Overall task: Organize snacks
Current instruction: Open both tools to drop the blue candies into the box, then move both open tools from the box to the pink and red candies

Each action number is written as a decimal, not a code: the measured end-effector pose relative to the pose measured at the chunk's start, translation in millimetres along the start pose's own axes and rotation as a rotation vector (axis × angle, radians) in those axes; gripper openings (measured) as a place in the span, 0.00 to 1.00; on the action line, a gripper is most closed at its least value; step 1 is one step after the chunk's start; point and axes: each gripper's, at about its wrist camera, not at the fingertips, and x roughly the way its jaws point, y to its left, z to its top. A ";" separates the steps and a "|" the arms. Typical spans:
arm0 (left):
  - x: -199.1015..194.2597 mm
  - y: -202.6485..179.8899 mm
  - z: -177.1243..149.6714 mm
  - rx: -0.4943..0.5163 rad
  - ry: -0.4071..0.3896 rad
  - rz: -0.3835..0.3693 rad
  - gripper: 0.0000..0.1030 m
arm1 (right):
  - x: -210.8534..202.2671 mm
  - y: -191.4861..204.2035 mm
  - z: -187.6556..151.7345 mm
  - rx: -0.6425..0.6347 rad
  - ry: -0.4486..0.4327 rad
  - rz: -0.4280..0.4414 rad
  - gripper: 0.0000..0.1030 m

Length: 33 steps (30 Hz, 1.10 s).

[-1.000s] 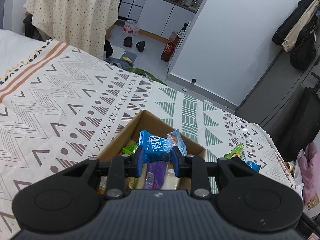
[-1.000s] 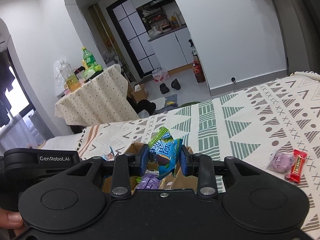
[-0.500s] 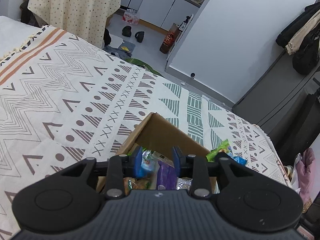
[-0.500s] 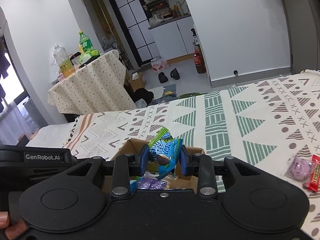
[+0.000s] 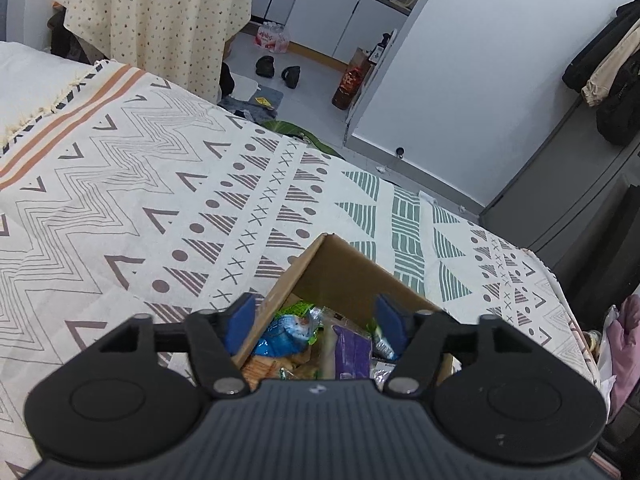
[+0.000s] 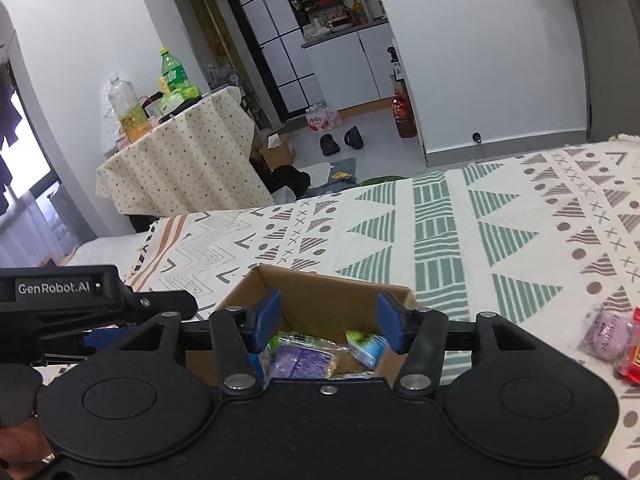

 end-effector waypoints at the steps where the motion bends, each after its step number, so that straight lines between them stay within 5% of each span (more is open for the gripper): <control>1: -1.0 -1.4 -0.2 -0.001 -0.006 0.004 0.71 | -3.5 -3.4 0.2 0.009 -0.002 0.000 0.54; 20: -20.4 -58.3 -30.3 0.066 -0.026 0.040 0.88 | -59.8 -58.7 -8.8 0.089 -0.064 -0.045 0.91; 33: -18.4 -111.9 -60.8 0.130 -0.005 -0.008 0.88 | -96.6 -110.4 -20.6 0.152 -0.084 -0.099 0.94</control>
